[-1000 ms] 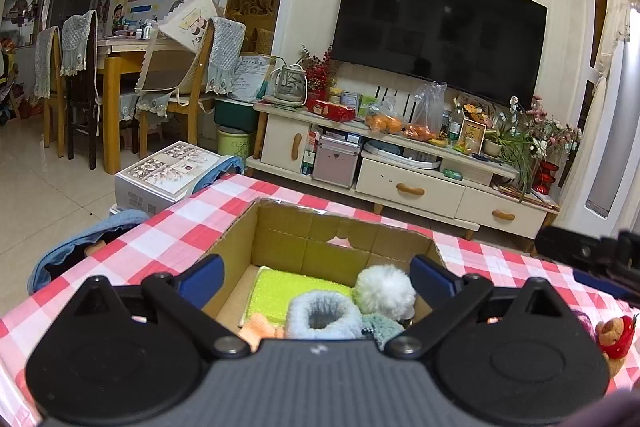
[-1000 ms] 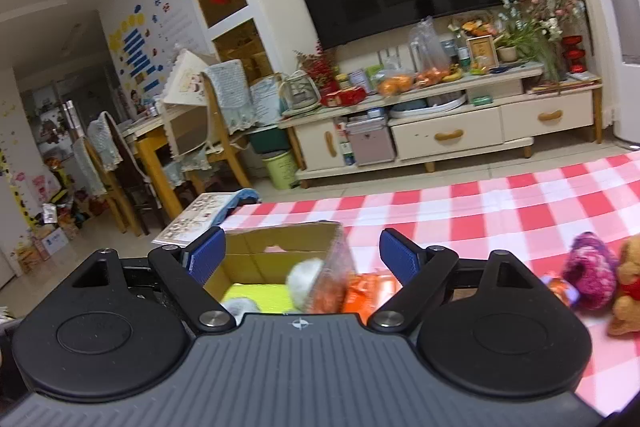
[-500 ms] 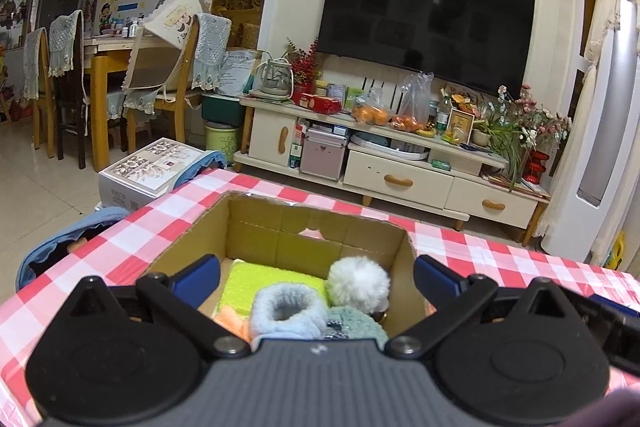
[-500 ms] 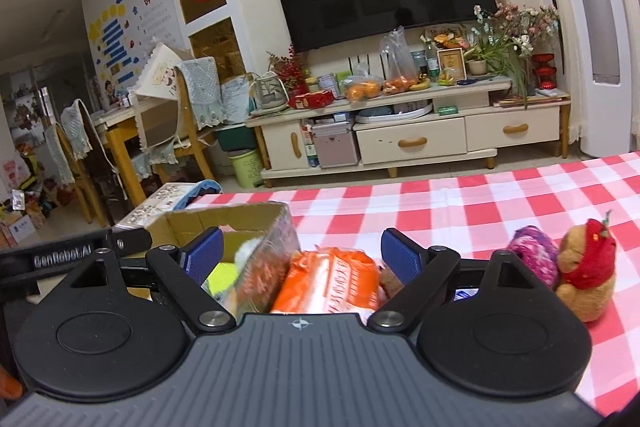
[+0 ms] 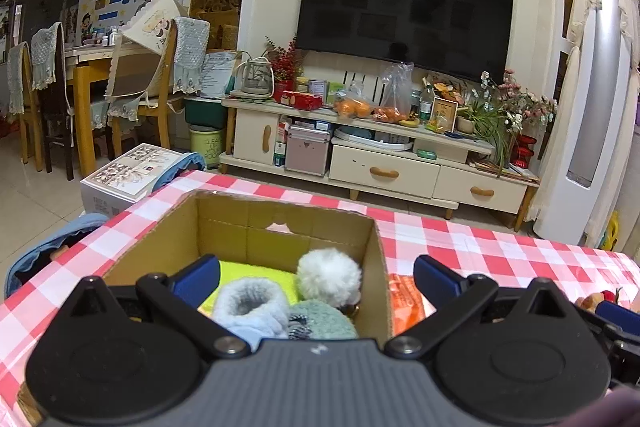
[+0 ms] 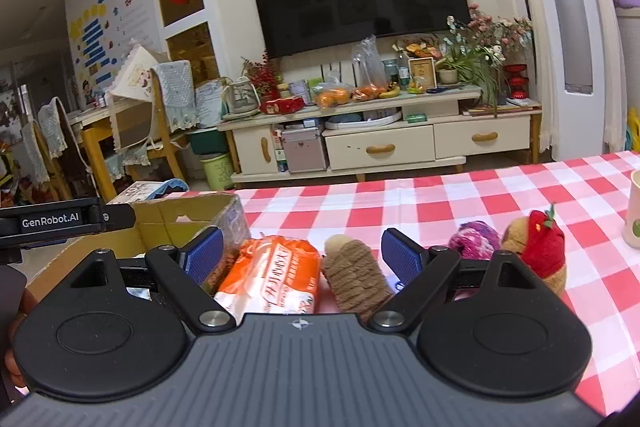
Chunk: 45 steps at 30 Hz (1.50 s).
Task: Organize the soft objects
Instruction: 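Move both open tools back over the pile on the table, then reach the left tool toward the pink knitted ball while the right tool approaches the teddy bear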
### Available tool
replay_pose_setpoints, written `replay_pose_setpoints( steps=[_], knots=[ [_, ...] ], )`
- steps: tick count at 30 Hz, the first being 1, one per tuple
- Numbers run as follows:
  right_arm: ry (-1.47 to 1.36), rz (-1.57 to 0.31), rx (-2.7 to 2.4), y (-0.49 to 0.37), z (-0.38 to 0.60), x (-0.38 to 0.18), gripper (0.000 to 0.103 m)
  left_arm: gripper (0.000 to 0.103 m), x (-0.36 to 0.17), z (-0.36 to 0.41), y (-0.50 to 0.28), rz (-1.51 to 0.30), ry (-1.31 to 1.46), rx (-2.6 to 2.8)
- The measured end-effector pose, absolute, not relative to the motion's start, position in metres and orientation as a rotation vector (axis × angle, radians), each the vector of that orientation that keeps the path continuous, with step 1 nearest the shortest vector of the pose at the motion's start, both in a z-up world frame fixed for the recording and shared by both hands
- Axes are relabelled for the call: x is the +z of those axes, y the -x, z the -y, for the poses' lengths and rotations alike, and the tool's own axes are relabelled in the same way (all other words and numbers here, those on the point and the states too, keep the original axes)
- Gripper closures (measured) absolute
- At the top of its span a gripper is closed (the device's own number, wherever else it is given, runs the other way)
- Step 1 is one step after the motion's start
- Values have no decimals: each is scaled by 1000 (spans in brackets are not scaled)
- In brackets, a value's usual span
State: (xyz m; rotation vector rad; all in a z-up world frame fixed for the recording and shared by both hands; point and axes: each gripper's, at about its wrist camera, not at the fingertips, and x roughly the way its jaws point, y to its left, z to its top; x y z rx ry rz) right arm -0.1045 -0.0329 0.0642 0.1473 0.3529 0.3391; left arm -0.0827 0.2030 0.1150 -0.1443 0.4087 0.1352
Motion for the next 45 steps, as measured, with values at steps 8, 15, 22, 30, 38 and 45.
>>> replay_pose_setpoints(
  steps=[8,15,22,30,38,45],
  knots=[
    [-154,-351,301,110,47,58,0,1,115,-183,80,-412,109,106],
    [-156,-348,265,114,55,54,0,1,112,-164,77,-420,60,77],
    [-168,-351,232,117,61,51,0,1,109,-144,73,-427,9,50],
    [-173,-352,190,121,68,46,0,1,106,-121,71,-432,-40,16],
    [-155,-344,117,121,74,42,0,1,99,-99,67,-451,-65,-33],
    [-129,-382,56,103,76,32,0,1,91,-79,58,-491,-57,-83]
  ],
)
